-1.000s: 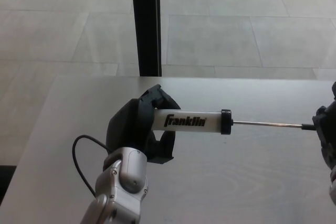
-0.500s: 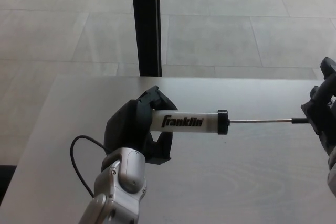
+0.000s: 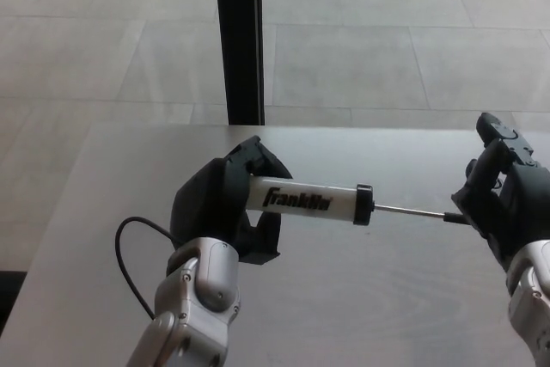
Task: The robot uses its left hand to lift the air pump kept on the middle of the desk and use the right hand to compress the handle
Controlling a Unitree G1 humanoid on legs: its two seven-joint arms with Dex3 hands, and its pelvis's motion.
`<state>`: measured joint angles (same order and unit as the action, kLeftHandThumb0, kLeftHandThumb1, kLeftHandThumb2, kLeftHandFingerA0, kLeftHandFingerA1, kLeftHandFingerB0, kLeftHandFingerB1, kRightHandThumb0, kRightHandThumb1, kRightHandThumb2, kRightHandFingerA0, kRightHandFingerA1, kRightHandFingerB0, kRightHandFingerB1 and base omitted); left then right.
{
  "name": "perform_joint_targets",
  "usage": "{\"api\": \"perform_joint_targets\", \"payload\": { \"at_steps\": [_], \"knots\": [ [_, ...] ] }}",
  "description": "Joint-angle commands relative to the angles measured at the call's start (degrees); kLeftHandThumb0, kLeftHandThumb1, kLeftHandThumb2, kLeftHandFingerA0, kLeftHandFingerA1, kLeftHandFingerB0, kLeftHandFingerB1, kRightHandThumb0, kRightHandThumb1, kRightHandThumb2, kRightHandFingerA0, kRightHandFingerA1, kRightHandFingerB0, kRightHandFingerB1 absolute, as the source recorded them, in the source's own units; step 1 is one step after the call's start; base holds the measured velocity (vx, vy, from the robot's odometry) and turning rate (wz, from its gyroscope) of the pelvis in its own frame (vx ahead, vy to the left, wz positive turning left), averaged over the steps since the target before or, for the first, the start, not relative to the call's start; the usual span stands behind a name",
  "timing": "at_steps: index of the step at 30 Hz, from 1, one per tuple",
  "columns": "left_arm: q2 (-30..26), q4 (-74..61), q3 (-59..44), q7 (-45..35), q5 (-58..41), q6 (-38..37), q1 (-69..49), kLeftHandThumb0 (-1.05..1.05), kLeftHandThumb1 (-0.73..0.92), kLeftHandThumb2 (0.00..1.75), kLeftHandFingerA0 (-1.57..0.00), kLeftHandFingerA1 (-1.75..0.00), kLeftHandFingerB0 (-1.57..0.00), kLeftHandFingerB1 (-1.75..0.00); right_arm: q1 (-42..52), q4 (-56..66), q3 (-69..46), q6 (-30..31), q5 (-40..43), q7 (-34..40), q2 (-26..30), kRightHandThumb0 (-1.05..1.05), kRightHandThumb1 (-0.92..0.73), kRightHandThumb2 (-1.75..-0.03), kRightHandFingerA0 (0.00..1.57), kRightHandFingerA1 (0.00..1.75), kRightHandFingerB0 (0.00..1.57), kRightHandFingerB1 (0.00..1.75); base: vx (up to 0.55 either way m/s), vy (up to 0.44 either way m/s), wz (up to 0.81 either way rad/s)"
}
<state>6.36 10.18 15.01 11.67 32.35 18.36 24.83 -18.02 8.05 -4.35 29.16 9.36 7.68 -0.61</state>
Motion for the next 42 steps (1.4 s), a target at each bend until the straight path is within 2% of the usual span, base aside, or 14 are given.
{"api": "perform_joint_targets", "payload": {
  "at_steps": [1, 14, 19, 26, 27, 29, 30, 31, 33, 34, 36, 38, 39, 42],
  "knots": [
    [0.42, -0.58, 0.18, 0.80, -0.69, -0.28, 1.11, -0.15, 0.37, 1.41, -1.00, -1.75, -0.90, -1.54, -0.22, -0.46, -1.03, -0.75, 0.49, 2.13, -3.56, -0.97, -0.92, -1.26, 0.00, 0.12, 0.00, 0.12, 0.00, 0.000, 0.00],
    [0.50, 0.13, 0.49, 1.97, -0.85, -1.38, 0.05, -0.16, 0.39, 1.42, -1.02, -1.75, -0.87, -1.52, -3.58, -1.87, -4.02, -6.15, 0.83, 3.98, -9.28, -0.91, -0.92, -1.27, 0.00, 0.16, 0.00, 0.16, 0.00, 0.000, 0.00],
    [0.36, 0.37, 0.78, 1.98, -0.90, -1.52, -0.07, -0.16, 0.40, 1.43, -1.02, -1.75, -0.88, -1.53, -5.46, -1.58, -4.57, -6.04, 0.69, 5.01, -10.40, -0.88, -0.92, -1.27, 0.00, 0.16, 0.00, 0.17, 0.00, 0.000, 0.00],
    [0.76, 0.92, 1.65, 2.47, -0.48, -1.00, -0.13, -0.15, 0.37, 1.37, -0.91, -1.75, -0.89, -1.50, -7.75, -1.86, -3.74, -7.36, 0.37, 5.84, -12.42, -0.86, -0.92, -1.26, 0.00, 0.17, 0.00, 0.21, 0.00, 0.000, 0.00],
    [0.48, 0.87, 1.80, 2.53, -0.38, -1.17, -0.19, -0.16, 0.36, 1.40, -0.92, -1.71, -0.90, -1.48, -7.81, -1.75, -3.46, -7.39, 0.35, 6.00, -12.90, -0.82, -0.92, -1.00, 0.00, 0.00, 0.00, 0.13, 0.00, 0.000, 0.00],
    [0.28, 1.18, 2.09, 2.79, -0.37, -1.59, -0.15, -0.16, 0.36, 1.40, -0.92, -1.71, -0.90, -1.48, -7.88, -1.52, -3.13, -7.33, 0.27, 6.19, -13.40, -0.82, -0.92, -1.00, 0.00, 0.00, 0.00, 0.13, 0.00, 0.000, 0.00],
    [0.40, 1.40, 2.13, 2.85, -0.42, -1.47, 0.00, -0.15, 0.36, 1.40, -0.92, -1.73, -0.87, -1.50, -7.85, -1.31, -2.81, -7.33, 0.32, 6.23, -13.84, -0.80, -0.92, -0.90, 0.00, 0.00, 0.00, 0.13, 0.00, 0.000, 0.00],
    [0.60, 1.56, 2.19, 3.07, -0.41, -1.15, 0.11, -0.16, 0.36, 1.40, -0.91, -1.71, -0.88, -1.51, -7.67, -0.90, -2.32, -7.34, 0.32, 6.32, -14.43, -0.85, -0.84, -1.01, 0.00, 0.00, 0.00, 0.15, 0.00, 0.000, 0.00],
    [0.44, 2.06, 2.30, 3.52, -0.45, -1.83, 0.23, -0.15, 0.36, 1.37, -0.90, -1.72, -0.88, -1.52, -7.53, -0.74, -2.10, -7.36, 0.53, 6.43, -14.90, -0.79, -0.92, -0.99, 0.00, 0.00, 0.00, 0.18, 0.00, 0.000, 0.00],
    [0.59, 1.88, 2.22, 3.24, -0.65, -1.29, 0.29, -0.16, 0.36, 1.39, -0.92, -1.75, -0.88, -1.54, -7.19, -0.66, -1.72, -7.73, 0.64, 6.28, -15.15, -0.90, -0.89, -1.07, 0.00, 0.01, 0.00, 0.15, 0.00, 0.000, 0.00],
    [0.52, 1.88, 2.19, 2.94, -0.64, -0.94, 0.88, -0.15, 0.38, 1.45, -1.00, -1.75, -0.90, -1.52, -6.23, -0.56, -0.60, -8.29, 0.77, 6.32, -16.14, -0.85, -0.83, -1.00, 0.00, 0.01, 0.00, 0.16, 0.00, 0.000, 0.00],
    [0.37, 1.62, 2.27, 2.68, -0.42, -0.50, 1.00, -0.15, 0.38, 1.45, -1.00, -1.75, -0.91, -1.52, -5.99, -0.72, -0.19, -8.40, 1.03, 6.63, -16.49, -0.89, -0.87, -1.07, 0.00, 0.02, 0.00, 0.14, 0.00, 0.000, 0.00],
    [0.07, 1.76, 2.61, 2.95, 0.23, -0.52, 1.23, -0.16, 0.34, 1.43, -1.00, -1.75, -0.91, -1.52, -5.48, -0.80, 0.24, -8.47, 1.27, 6.66, -16.94, -0.88, -0.92, -1.25, 0.00, 0.16, 0.00, 0.20, 0.00, 0.000, 0.00],
    [-0.49, 2.16, 2.80, 3.61, 0.45, -1.90, 1.73, -0.15, 0.36, 1.40, -1.01, -1.75, -0.90, -1.54, -4.60, -1.08, 2.17, -7.68, 0.13, 6.40, -16.14, -0.93, -0.92, -1.27, 0.00, 0.14, 0.00, 0.17, 0.00, 0.000, 0.00]
  ]
}}
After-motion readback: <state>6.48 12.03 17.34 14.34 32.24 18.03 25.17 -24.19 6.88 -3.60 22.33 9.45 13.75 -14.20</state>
